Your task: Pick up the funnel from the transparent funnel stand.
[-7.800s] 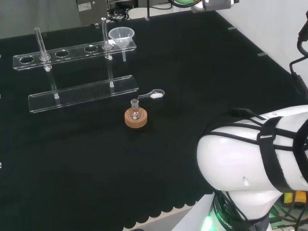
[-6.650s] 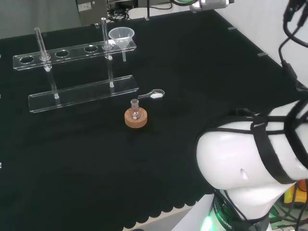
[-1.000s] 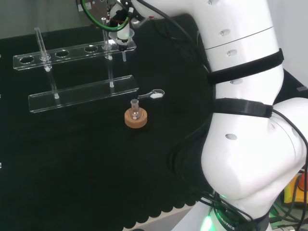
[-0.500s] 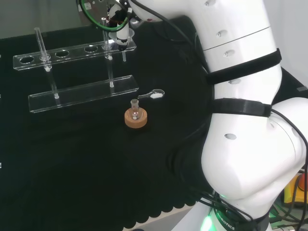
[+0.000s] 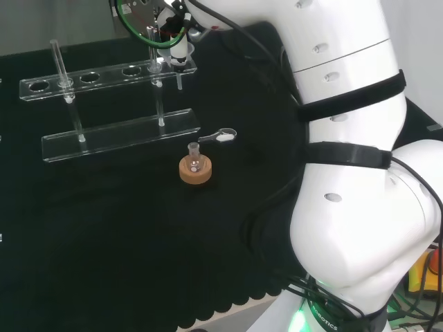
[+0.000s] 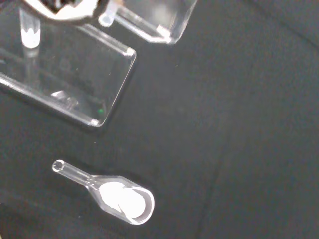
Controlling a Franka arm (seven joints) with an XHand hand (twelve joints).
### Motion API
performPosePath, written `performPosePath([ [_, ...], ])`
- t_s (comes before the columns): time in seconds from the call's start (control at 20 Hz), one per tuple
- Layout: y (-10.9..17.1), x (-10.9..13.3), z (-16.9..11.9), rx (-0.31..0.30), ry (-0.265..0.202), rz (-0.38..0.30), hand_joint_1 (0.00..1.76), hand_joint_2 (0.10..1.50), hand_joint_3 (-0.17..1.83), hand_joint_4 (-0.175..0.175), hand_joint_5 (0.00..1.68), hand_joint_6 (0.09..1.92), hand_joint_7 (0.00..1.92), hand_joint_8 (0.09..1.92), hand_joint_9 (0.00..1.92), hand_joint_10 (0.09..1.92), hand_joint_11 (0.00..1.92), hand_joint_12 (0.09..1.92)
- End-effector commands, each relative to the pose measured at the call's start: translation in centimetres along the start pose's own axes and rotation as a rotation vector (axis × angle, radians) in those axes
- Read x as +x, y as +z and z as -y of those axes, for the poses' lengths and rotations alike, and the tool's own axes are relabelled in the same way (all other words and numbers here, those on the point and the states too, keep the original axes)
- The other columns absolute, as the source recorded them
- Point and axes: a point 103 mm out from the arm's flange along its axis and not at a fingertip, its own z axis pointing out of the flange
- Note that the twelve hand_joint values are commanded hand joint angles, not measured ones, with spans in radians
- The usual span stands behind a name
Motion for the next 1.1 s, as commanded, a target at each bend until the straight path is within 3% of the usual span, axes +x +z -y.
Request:
performPosePath([
  [0.05, -1.4, -0.7, 1.4, -0.128, 0.074, 0.086, 0.83, 0.73, 0.61, 0.009, 0.72, 0.35, 0.42, 0.61, 0.69, 0.52, 0.46, 1.38],
  [0.2, -2.3, -1.2, 2.1, -0.146, 0.084, 0.089, 0.84, 0.76, 0.62, 0.013, 0.72, 0.61, 0.48, 0.60, 0.75, 0.48, 0.49, 1.37],
  [0.35, -3.0, -1.7, 3.1, -0.145, 0.095, 0.091, 0.84, 0.76, 0.63, 0.013, 0.71, 0.70, 0.50, 0.61, 0.77, 0.47, 0.50, 1.36],
  [1.1, -4.4, -2.2, 11.6, -0.162, 0.151, 0.066, 0.84, 0.76, 0.65, 0.009, 0.68, 0.75, 0.48, 0.62, 0.79, 0.48, 0.50, 1.36],
])
